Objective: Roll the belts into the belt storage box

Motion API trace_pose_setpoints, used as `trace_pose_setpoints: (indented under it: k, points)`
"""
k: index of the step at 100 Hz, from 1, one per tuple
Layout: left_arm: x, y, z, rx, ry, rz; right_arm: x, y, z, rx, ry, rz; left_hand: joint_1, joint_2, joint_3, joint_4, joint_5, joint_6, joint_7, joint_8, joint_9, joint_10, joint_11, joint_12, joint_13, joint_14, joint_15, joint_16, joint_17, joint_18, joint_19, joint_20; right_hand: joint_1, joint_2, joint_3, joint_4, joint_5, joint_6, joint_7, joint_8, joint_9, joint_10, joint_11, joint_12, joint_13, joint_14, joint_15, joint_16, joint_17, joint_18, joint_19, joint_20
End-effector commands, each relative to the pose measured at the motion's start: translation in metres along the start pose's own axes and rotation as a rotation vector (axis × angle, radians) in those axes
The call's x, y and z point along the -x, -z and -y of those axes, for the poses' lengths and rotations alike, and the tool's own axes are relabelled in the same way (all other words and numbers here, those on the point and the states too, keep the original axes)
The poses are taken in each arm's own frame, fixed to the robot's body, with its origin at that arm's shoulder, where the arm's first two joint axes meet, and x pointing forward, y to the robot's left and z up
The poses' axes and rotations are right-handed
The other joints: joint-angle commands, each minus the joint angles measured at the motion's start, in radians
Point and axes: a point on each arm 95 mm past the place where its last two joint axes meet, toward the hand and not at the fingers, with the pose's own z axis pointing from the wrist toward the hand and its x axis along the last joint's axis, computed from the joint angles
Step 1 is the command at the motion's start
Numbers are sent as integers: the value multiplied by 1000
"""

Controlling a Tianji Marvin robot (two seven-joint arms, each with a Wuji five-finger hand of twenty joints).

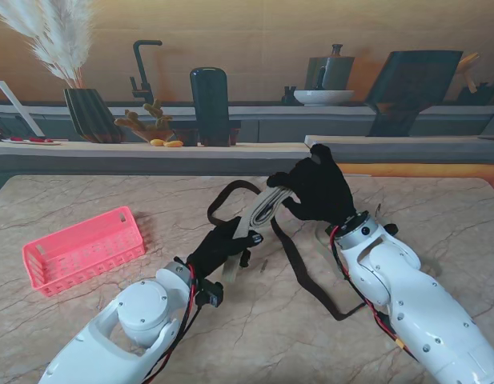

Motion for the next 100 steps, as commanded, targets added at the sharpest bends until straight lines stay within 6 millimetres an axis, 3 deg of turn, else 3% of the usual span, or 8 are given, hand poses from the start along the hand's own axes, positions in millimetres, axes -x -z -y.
trace_pose_setpoints:
  k: [1, 19, 26, 35, 55, 65, 84, 100]
  points:
    - [4, 3, -8, 9, 5, 2, -3, -8, -4, 35, -10, 23, -5, 9, 13, 25, -15, -38, 16, -6, -23, -3, -1, -12, 38, 1, 54, 24, 11, -33, 37, 17, 69, 124, 95, 34, 169, 19, 275, 67, -1, 10, 23, -8, -1, 5, 23, 15, -27, 33, 29, -19]
    - [7, -3, -15, -41, 0, -14, -12, -12, 3, 46, -71, 67, -22, 8, 21, 23, -46, -47, 16, -9, -115, -3, -50, -55, -34, 19, -3, 0, -40, -33, -11, -4, 69, 126, 92, 36, 167, 19, 276, 67, -5, 11, 28, -10, -3, 5, 29, 16, -29, 33, 33, -23]
    - [8, -6, -16, -66, 0, -27, -17, -13, 6, 46, -100, 77, -29, 12, 25, 22, -81, -59, 14, -14, -187, -8, -79, -87, -141, 44, -169, -52, -114, -25, -90, -34, 70, 125, 92, 37, 166, 21, 277, 67, -3, 12, 32, -11, -1, 4, 31, 16, -28, 33, 35, -25]
    - [9, -9, -17, -108, 3, -48, -24, -13, 11, 39, -141, 87, -42, 13, 28, 19, -117, -71, 7, -23, -248, -18, -104, -112, -226, 41, -335, -113, -157, -36, -139, -53, 69, 126, 92, 38, 167, 24, 278, 68, -3, 13, 35, -11, 0, 4, 32, 15, -28, 32, 36, -27]
    - [9, -13, -21, -153, 0, -90, -37, -12, 23, 15, -215, 111, -70, 10, 24, 15, -203, -85, -15, -42, -307, -32, -120, -137, -262, 10, -359, -113, -182, -69, -181, -74, 68, 126, 95, 39, 167, 29, 278, 68, -3, 14, 44, -11, 4, 3, 34, 15, -28, 32, 39, -32]
    - [8, -15, -23, -168, -12, -118, -44, -13, 29, -2, -262, 120, -101, 7, 20, 10, -261, -92, -32, -77, -366, -43, -132, -166, -329, -4, -462, -153, -200, -89, -231, -102, 67, 125, 96, 40, 168, 29, 278, 68, -2, 15, 47, -11, 5, 4, 35, 15, -28, 32, 39, -34]
    - [6, -17, -22, -220, -33, -150, -63, -13, 44, -55, -365, 118, -137, 17, 2, 4, -262, -114, -163, -171, -442, -64, -138, -188, -492, -11, -746, -327, -257, -126, -300, -138, 66, 122, 98, 40, 172, 34, 278, 69, 1, 20, 54, -10, 8, 7, 36, 15, -30, 33, 39, -38]
    - [8, -18, -19, -260, -51, -149, -75, -9, 52, -83, -423, 118, -139, 29, -11, 4, -264, -121, -201, -179, -449, -69, -160, -201, -547, -21, -806, -378, -283, -151, -339, -158, 66, 118, 104, 41, 177, 45, 278, 70, 6, 29, 64, -7, 12, 8, 36, 14, -30, 37, 39, -40]
